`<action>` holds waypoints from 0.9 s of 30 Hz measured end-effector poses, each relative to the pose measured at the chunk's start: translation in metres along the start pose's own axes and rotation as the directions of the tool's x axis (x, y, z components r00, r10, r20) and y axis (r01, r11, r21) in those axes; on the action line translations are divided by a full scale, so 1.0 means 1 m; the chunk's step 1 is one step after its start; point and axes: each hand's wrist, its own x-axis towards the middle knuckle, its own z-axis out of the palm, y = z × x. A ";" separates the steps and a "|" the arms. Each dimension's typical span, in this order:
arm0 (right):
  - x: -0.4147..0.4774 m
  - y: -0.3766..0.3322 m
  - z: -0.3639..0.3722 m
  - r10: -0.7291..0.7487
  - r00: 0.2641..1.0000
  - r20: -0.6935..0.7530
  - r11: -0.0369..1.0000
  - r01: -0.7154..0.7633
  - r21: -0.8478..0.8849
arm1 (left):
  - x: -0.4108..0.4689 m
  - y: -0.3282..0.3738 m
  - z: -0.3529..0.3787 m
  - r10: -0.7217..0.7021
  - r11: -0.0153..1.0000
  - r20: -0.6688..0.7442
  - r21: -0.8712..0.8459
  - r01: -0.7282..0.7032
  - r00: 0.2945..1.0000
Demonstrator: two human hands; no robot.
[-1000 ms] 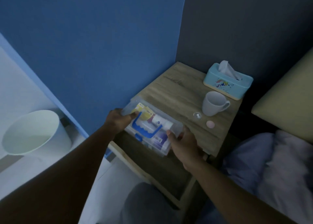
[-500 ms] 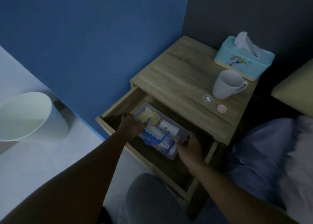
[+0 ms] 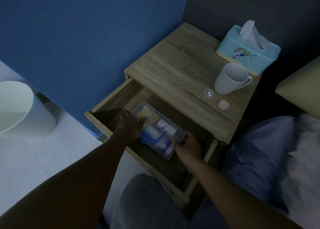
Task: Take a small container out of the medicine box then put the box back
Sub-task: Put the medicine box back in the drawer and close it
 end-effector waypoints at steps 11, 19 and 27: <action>-0.033 -0.019 -0.033 -0.537 0.829 0.157 0.759 0.556 -0.340 | -0.050 -0.006 -0.034 0.425 0.889 -0.186 0.271 -0.369 0.886; -0.014 -0.017 -0.065 -0.621 0.743 0.251 0.494 0.619 -0.610 | -0.094 -0.064 -0.033 0.310 0.940 -0.259 -0.061 -0.335 0.915; 0.033 -0.004 -0.094 -0.645 0.695 0.317 0.301 0.612 -0.732 | -0.085 -0.068 -0.003 0.062 0.912 -0.098 -0.398 -0.096 0.993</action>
